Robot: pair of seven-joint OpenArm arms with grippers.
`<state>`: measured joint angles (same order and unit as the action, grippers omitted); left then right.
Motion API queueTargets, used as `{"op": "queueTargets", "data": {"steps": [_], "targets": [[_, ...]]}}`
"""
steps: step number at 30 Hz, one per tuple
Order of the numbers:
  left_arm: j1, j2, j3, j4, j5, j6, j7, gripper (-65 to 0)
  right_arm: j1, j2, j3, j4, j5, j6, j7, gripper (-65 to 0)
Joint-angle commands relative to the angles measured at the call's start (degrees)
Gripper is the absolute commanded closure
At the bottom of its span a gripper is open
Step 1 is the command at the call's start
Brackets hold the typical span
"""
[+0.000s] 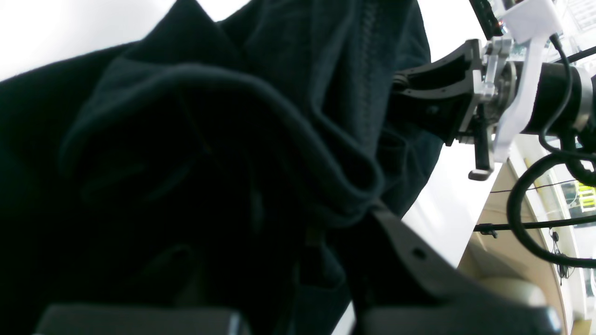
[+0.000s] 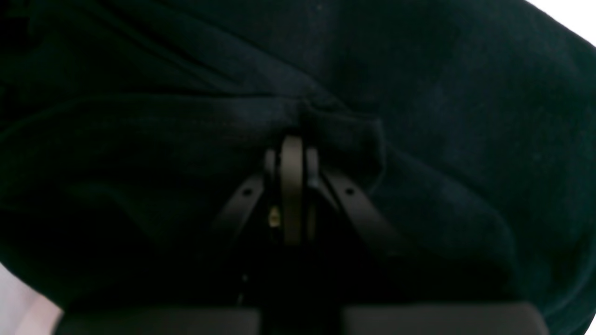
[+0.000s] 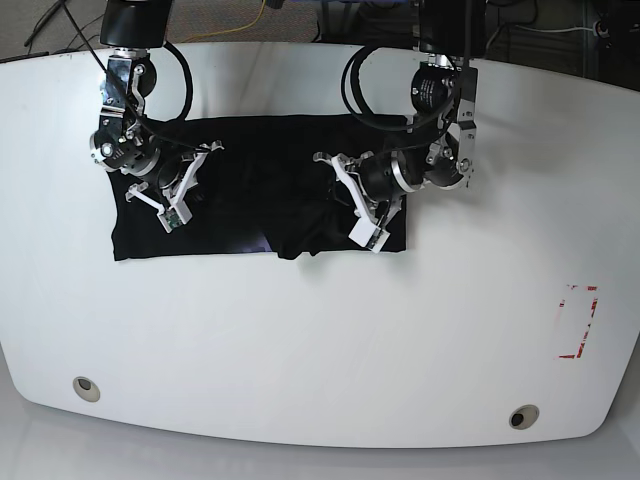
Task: Layout the t-shirt on the table in an organized manner, then fold the t-shirt properly
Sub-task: 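Fold the held side with the left gripper toward the shirt's center, then open the left gripper and lift it off the folded flap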
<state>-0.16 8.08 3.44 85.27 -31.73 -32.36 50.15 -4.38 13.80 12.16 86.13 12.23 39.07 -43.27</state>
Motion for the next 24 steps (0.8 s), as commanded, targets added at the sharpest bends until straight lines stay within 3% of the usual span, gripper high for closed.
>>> {"op": "queueTargets", "data": {"steps": [1,4,7,16,24], "targets": [[-1.6,0.9,0.7,0.8,-2.0,-0.7,-1.1,0.0,-0.5,0.0,-0.5,-0.5,-1.8,0.9,-3.9,0.0],[-2.0,0.9,0.8,0.9,-2.0,-0.7,-1.0,0.0,-0.5,0.0,-0.6,-0.5,-1.8,0.9,-3.9,0.0],[-2.7,0.9,1.2,1.1,-2.1,-0.7,-0.8,-6.4,-0.5,0.0,-0.6,-0.5,-1.8,0.9,-3.9,0.0],[-3.9,0.8,5.8,1.6,-5.1,-0.6,-0.1,-37.8,-0.5,0.0,-0.7,-0.5,-1.8,0.9,-3.9,0.0],[-4.2,0.3,8.5,7.3,-10.8,-0.8,-0.1,-40.2,-0.5,0.0,-0.7,-0.6,-1.8,0.9,-3.9,0.0]]}}
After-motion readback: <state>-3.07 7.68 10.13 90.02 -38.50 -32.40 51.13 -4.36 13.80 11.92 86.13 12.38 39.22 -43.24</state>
